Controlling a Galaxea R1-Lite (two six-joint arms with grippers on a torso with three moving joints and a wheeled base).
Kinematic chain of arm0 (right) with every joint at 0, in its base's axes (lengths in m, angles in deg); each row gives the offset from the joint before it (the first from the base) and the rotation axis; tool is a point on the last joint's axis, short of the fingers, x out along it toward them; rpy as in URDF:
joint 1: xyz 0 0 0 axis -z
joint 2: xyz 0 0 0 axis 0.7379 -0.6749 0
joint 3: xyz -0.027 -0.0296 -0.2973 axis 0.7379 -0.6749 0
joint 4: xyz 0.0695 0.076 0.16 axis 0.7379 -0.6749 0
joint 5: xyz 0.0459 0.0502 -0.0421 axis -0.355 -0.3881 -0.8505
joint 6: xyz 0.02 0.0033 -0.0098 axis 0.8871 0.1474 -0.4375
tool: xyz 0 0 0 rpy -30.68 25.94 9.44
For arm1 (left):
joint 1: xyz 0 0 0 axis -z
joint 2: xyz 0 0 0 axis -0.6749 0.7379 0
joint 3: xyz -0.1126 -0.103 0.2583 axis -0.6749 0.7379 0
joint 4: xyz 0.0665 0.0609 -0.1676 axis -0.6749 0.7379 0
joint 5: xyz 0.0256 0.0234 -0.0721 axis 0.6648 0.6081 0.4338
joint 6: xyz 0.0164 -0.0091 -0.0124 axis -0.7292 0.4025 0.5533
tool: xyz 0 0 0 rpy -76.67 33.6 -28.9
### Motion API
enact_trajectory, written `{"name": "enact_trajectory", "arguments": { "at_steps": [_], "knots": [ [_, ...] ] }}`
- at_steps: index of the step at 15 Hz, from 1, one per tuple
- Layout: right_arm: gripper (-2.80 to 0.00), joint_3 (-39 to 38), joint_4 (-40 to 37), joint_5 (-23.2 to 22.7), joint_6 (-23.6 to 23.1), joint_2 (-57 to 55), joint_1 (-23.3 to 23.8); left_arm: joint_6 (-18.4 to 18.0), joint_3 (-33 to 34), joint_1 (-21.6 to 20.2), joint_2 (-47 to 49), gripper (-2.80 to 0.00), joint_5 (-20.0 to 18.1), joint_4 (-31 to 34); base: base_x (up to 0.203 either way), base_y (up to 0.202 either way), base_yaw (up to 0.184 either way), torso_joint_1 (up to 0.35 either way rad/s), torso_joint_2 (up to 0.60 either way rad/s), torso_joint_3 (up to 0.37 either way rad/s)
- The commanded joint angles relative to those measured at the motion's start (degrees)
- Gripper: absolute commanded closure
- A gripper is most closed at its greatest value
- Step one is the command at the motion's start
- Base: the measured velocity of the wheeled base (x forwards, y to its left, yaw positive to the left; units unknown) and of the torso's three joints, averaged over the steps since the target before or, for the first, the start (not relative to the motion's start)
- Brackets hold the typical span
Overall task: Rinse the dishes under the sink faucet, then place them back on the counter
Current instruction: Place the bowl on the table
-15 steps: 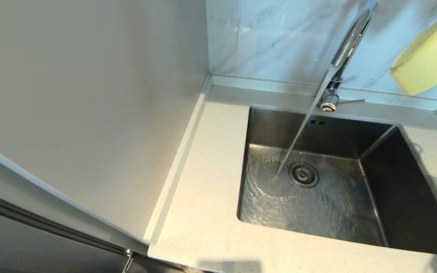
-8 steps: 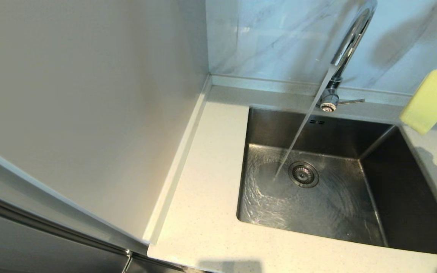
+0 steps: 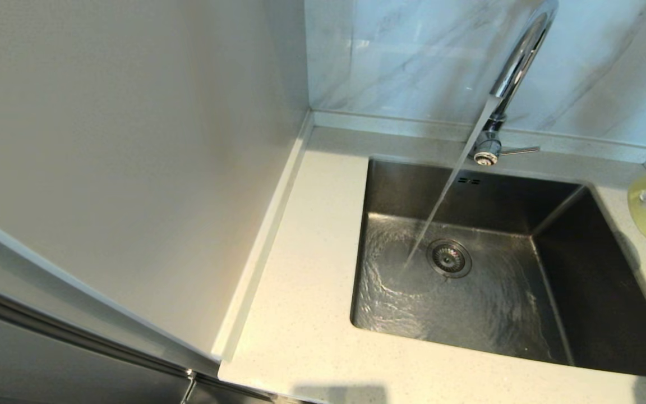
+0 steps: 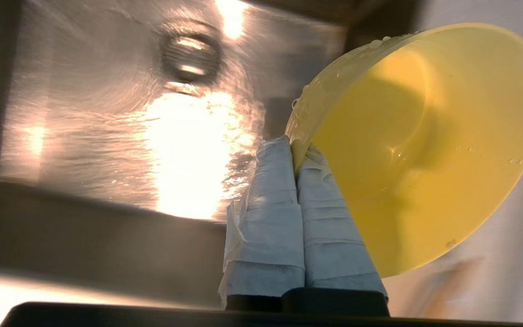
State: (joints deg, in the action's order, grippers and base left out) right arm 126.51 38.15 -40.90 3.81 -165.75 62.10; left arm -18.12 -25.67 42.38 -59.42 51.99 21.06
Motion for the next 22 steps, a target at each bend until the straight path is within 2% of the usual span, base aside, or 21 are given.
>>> {"name": "enact_trajectory", "arguments": {
  "at_steps": [1,2,4,5,6,7,11,14,22],
  "knots": [
    [0.00,-1.45,1.44,5.90,-12.06,-4.71,-1.23,-0.02,0.00,-0.01,0.00,0.00,0.03,0.00,0.000,0.000,0.000,0.000,0.00,0.000],
    [0.00,-3.36,4.93,6.15,-12.63,-5.49,-1.46,-0.02,0.00,-0.01,0.00,0.00,0.03,0.00,0.000,0.000,0.000,0.000,0.00,0.000],
    [0.00,-7.76,16.65,7.15,-13.47,-8.77,-1.54,0.00,0.00,-0.01,0.00,0.00,0.03,0.00,0.000,0.000,0.000,0.000,0.00,0.000],
    [0.00,-9.60,21.48,9.61,-13.87,-11.10,-1.51,0.06,0.00,-0.01,0.00,0.00,-0.01,0.00,0.000,0.000,0.000,0.000,0.00,0.000],
    [0.00,-10.38,24.07,14.54,-14.26,-13.52,-1.52,0.06,0.00,-0.01,0.00,0.00,0.03,0.00,0.000,0.000,0.000,0.000,0.00,0.000],
    [0.00,-9.96,25.20,16.90,-14.45,-15.46,-1.45,0.06,0.00,-0.01,0.00,0.00,0.02,0.00,0.000,0.000,0.000,0.000,0.00,0.000],
    [0.00,-3.09,25.30,21.88,-14.64,-19.40,0.69,0.02,0.00,-0.01,0.00,0.00,0.03,0.00,0.000,0.000,0.000,0.000,0.00,0.000],
    [0.00,-1.20,22.45,23.58,-15.87,-20.85,2.10,-0.02,0.00,-0.01,0.00,0.00,0.03,0.00,0.000,0.000,0.000,0.000,0.00,0.000],
    [0.00,2.36,22.48,25.53,-15.98,-25.35,3.63,0.01,0.00,-0.01,0.00,0.00,-0.02,0.00,0.000,0.000,0.000,0.000,0.00,0.000]
  ]
}}
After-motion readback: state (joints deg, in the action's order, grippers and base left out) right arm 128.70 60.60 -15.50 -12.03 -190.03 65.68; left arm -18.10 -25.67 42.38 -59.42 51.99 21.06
